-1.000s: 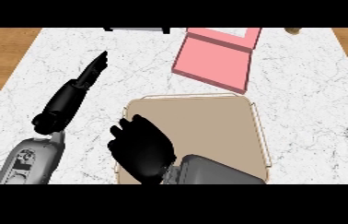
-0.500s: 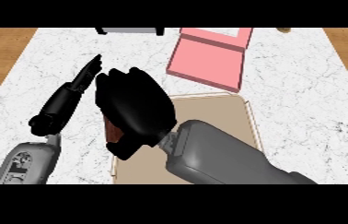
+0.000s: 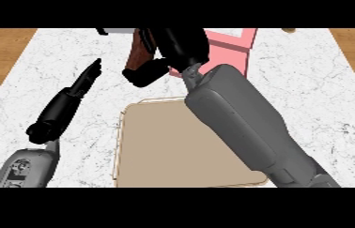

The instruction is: Pick the sweet potato from the tray and place it in the cardboard box

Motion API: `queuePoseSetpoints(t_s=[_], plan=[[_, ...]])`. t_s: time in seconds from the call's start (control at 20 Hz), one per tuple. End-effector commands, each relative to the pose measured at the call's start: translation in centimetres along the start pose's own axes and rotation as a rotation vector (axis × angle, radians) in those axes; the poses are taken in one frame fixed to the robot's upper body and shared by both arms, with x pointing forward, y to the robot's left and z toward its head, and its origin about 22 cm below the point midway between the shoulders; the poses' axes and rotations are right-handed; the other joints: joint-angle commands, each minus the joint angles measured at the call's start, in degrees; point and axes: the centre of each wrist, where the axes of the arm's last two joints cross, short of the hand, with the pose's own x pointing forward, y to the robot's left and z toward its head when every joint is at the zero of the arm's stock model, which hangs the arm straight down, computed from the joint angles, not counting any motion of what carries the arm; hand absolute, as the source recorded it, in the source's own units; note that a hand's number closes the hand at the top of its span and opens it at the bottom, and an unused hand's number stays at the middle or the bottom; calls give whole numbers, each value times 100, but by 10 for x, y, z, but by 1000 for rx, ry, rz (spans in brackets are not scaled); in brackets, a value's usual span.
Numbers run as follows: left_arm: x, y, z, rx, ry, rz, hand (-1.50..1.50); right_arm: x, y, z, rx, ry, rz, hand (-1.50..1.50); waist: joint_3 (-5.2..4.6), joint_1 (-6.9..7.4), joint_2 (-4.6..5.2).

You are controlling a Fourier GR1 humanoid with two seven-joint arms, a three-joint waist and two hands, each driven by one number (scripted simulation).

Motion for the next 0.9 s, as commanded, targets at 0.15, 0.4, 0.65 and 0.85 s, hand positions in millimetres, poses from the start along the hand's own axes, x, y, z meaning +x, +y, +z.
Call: queuePoseSetpoints(t_s=[0.15, 0.4, 0.65, 0.85], plan=[[16, 3, -21, -15, -5, 6, 0, -57, -15, -37, 19, 91, 141, 150, -2, 7, 33], [8, 5, -10, 6, 3, -6, 0, -108, -20, -36, 279, 193, 187, 150, -2, 16, 25], [-1, -17, -19, -17, -12, -5, 0, -138, -36, -46, 414, 221, 192, 150, -3, 74, 74], [10, -18, -13, -22, -15, 0, 0, -147, -44, -52, 553, 281, 269, 150, -2, 168, 63]])
